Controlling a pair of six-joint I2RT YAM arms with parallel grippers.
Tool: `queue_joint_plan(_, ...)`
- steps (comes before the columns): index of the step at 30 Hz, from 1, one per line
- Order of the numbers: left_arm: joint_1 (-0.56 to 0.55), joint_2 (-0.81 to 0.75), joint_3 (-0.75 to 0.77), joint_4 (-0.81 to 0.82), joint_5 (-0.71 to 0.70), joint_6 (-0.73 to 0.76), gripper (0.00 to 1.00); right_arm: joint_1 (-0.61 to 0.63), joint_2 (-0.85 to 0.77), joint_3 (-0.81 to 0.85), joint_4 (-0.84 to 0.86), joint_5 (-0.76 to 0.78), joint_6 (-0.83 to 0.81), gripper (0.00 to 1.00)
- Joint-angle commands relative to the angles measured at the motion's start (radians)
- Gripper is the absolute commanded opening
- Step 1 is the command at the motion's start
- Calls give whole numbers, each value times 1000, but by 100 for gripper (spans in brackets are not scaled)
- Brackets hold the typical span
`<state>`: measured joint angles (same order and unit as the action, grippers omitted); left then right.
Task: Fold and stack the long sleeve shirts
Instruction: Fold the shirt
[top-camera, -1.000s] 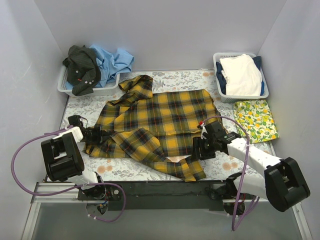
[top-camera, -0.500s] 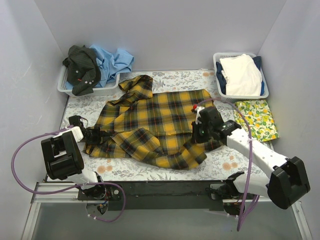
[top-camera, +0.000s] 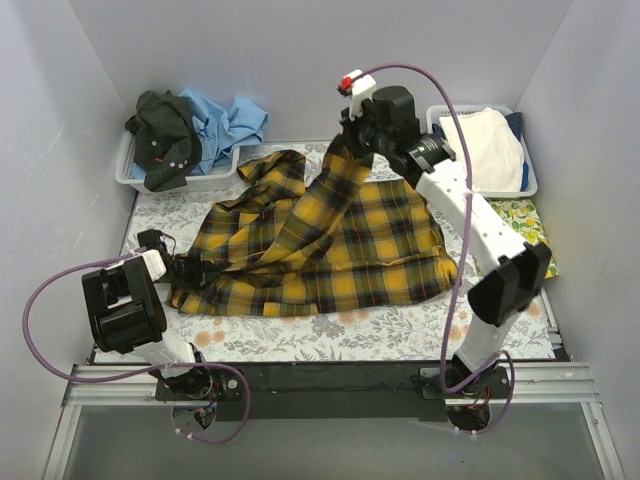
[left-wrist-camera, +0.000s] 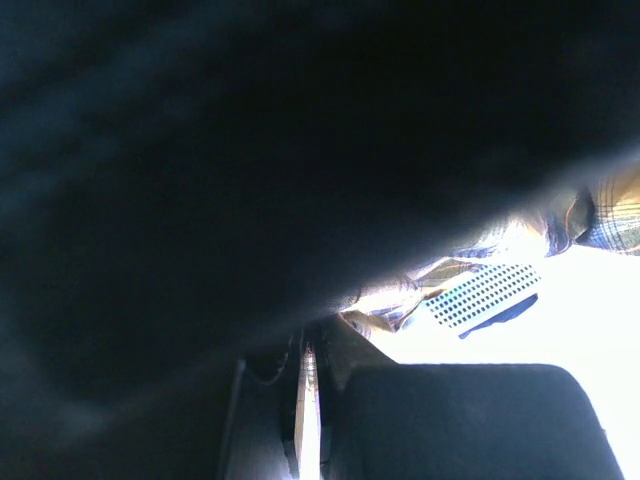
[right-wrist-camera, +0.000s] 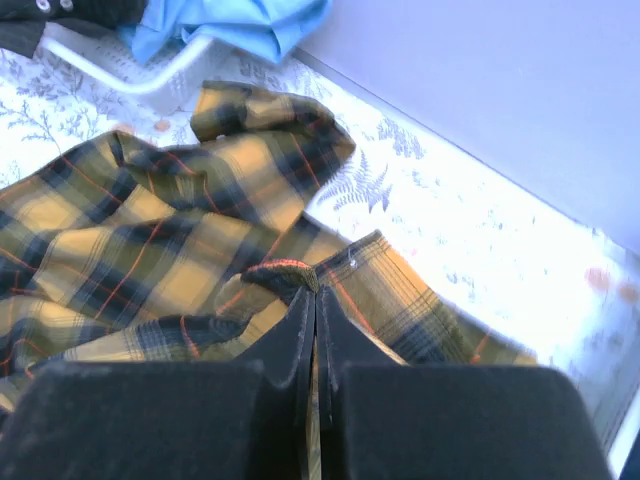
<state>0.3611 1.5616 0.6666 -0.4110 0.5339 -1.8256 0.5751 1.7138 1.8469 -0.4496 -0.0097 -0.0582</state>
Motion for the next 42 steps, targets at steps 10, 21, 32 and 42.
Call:
queue_joint_plan(10,9,35,120,6,91,49,4,-9,147,160,539,-367,-22,1)
queue_joint_plan(21,10,49,100,20,107,55,30,-8,213,308,758,-529,51,1)
queue_joint_plan(32,30,-44,134,25,150,38,83,-11,103,37,789,-619,20,1)
queue_joint_plan(42,45,-115,111,12,144,69,86,-29,21,-101,789,-626,-5,1)
